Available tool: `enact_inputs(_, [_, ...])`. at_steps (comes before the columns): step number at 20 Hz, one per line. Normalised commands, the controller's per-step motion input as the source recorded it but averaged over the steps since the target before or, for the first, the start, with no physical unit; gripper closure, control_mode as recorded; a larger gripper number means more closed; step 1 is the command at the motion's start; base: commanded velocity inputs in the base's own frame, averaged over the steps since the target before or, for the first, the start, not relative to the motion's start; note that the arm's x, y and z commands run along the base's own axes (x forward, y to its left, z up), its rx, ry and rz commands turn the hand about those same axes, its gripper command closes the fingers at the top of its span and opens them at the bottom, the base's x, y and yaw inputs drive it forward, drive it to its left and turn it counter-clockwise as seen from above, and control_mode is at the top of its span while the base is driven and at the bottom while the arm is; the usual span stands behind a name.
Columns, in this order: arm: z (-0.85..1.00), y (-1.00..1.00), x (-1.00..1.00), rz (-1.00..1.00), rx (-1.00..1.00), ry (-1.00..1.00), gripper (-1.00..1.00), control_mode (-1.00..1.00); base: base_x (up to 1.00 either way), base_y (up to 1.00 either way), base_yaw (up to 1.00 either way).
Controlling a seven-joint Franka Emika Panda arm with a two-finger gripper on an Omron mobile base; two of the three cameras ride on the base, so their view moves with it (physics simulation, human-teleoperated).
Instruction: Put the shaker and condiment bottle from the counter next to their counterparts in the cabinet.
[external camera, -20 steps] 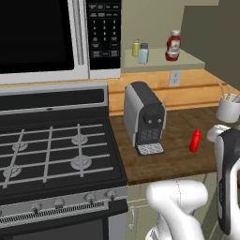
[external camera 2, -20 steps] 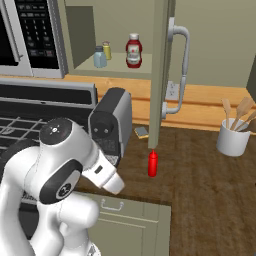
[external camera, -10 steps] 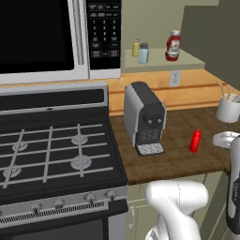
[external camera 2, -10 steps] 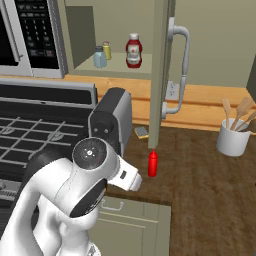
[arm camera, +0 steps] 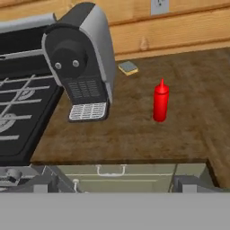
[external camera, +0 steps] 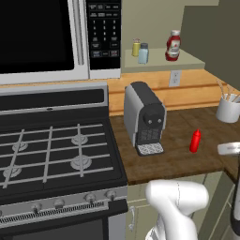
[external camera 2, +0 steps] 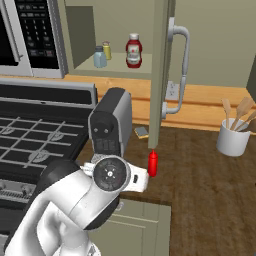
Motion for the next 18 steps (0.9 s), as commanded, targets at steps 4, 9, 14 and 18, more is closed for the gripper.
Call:
enact_inputs(4, [-0.56, 0.08, 0.19, 0.22, -0.12, -0.3, -1.0, -1.0, 0.0, 0.0, 0.0])
enact_inputs(9, [-0.62, 0.0, 0.19, 0.23, -0.07, -0.31, -1.0, -1.0, 0.0, 0.0, 0.0])
enact_inputs(14, [-0.26, 0.12, 0.08, 0.12, -0.02, -0.06, -1.0, -1.0, 0.0, 0.0, 0.0])
enact_inputs(18, [-0.16, 0.01, 0.41, 0.05, 0.0, -0.11, -1.0, -1.0, 0.0, 0.0, 0.0])
